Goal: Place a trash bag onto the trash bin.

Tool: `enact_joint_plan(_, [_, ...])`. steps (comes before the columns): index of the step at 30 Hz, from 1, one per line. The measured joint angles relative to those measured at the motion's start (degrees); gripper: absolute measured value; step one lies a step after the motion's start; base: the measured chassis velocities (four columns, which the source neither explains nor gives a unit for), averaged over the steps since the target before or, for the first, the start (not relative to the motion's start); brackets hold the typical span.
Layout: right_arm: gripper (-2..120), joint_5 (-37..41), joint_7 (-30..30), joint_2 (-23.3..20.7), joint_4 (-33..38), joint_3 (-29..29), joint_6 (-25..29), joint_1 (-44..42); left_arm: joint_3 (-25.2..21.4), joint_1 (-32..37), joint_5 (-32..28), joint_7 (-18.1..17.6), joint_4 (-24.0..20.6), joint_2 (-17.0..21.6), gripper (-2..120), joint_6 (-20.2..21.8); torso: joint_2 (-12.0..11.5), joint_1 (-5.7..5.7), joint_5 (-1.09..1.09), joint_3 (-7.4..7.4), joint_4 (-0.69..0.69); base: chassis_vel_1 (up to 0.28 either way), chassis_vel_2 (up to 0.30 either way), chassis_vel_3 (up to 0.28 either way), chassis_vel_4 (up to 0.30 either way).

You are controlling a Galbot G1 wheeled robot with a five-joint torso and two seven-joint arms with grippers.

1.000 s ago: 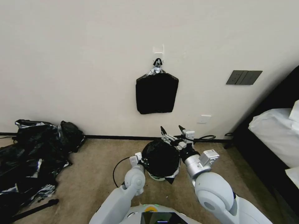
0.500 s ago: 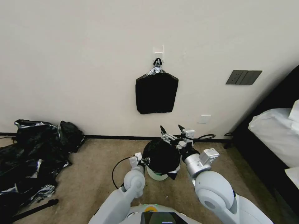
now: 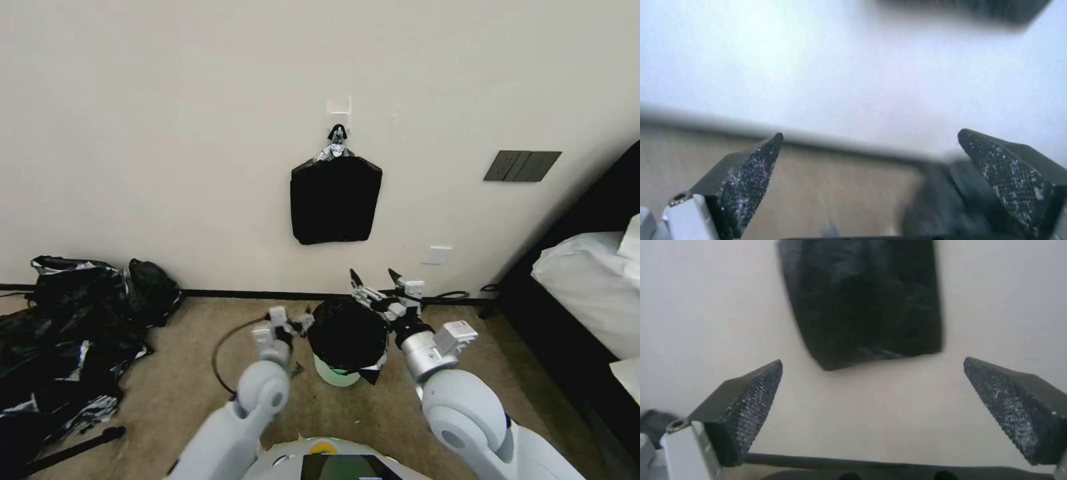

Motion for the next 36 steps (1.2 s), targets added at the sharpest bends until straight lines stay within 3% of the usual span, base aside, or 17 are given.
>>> enact_joint_plan(1, [100, -0.92, -1.65, 0.33, -0.87, 1.71, 1.05, -1.79, -1.88, 0.63, 2.68, 2.77, 0.25, 0.76, 100, -2.04, 0.0, 0.0, -0.01, 0.0, 0.0, 0.0, 0.0, 0.0, 0.0])
enact_joint_plan(2, [100, -2.83, -6.26, 1.38, -3.02, 6.46, 3.52, -6.03, -7.27, 2.15, 7.5, 8.9, 1.26, 2.22, 100, -6.45, 0.0, 0.01, -0.02, 0.0, 0.0, 0.0, 0.0, 0.0, 0.0])
enact_joint_plan(3, [100, -2.83, -6.26, 1.38, -3.02, 6.46, 3.52, -6.03, -7.27, 2.15, 7.5, 8.9, 1.26, 2.22, 100, -6.45, 0.0, 0.01, -0.02, 0.0, 0.0, 0.0, 0.0, 0.0, 0.0])
enact_joint_plan(6, [100, -5.04, -17.61, 4.13, -7.64, 15.71, 9.59, -13.92, -16.49, 6.64, 9.83, 17.81, 2.21, 4.84, 100, -11.34, 0.0, 0.0, -0.04, 0.0, -0.01, 0.0, 0.0, 0.0, 0.0])
enact_joint_plan(7, [100, -5.04, -17.61, 4.13, -7.64, 15.71, 9.59, -13.92, -16.49, 6.64, 9.83, 17.81, 2.21, 4.84, 100, -11.34, 0.0, 0.0, -0.04, 0.0, -0.01, 0.0, 0.0, 0.0, 0.0])
enact_joint_plan(10, [100, -8.55, -26.21, 7.54, -11.78, 21.26, 15.93, -19.74, -23.25, 12.94, 13.14, 24.38, 3.81, 5.86, 100, -17.5, -0.01, 0.0, -0.01, 0.0, 0.0, 0.0, 0.0, 0.0, 0.0])
enact_joint_plan(11, [100, -8.55, -26.21, 7.54, -11.78, 21.26, 15.93, -19.74, -23.25, 12.94, 13.14, 24.38, 3.81, 5.86, 100, -17.5, -0.01, 0.0, -0.01, 0.0, 0.0, 0.0, 0.0, 0.0, 0.0])
enact_joint_plan(12, [100, -10.74, -28.7, 9.32, -13.32, 23.01, 19.4, -22.64, -25.92, 16.21, 15.3, 26.59, 4.48, 5.81, 100, -20.88, 0.0, 0.0, -0.03, 0.0, 0.02, 0.0, 0.0, 0.0, 0.0])
enact_joint_plan(14, [100, -11.94, -29.65, 10.71, -13.82, 23.76, 21.39, -24.52, -27.5, 18.61, 16.36, 27.62, 4.5, 5.48, 100, -23.0, 0.0, 0.0, -0.01, 0.0, 0.0, 0.0, 0.0, 0.0, 0.0])
enact_joint_plan(16, [100, -15.65, -30.81, 17.85, -14.48, 24.53, 27.41, -30.06, -30.47, 26.39, 17.94, 28.22, 3.24, 2.2, 100, -28.05, 0.0, 0.0, -0.02, -0.01, 0.0, 0.0, 0.0, 0.0, 0.0])
enact_joint_plan(20, [100, -18.65, -30.73, 22.22, -15.29, 23.72, 31.4, -32.36, -30.3, 31.41, 18.49, 27.52, 0.71, -0.71, 100, -29.12, 0.0, 0.0, 0.0, -0.01, 0.0, 0.0, 0.0, 0.0, 0.0])
enact_joint_plan(36, [100, -20.12, -30.06, 24.21, -14.22, 21.92, 30.79, -31.88, -25.87, 33.26, 19.05, 24.06, -4.27, -2.3, 100, -27.46, 0.0, 0.0, 0.0, 0.0, 0.0, 0.0, 0.0, 0.0, 0.0])
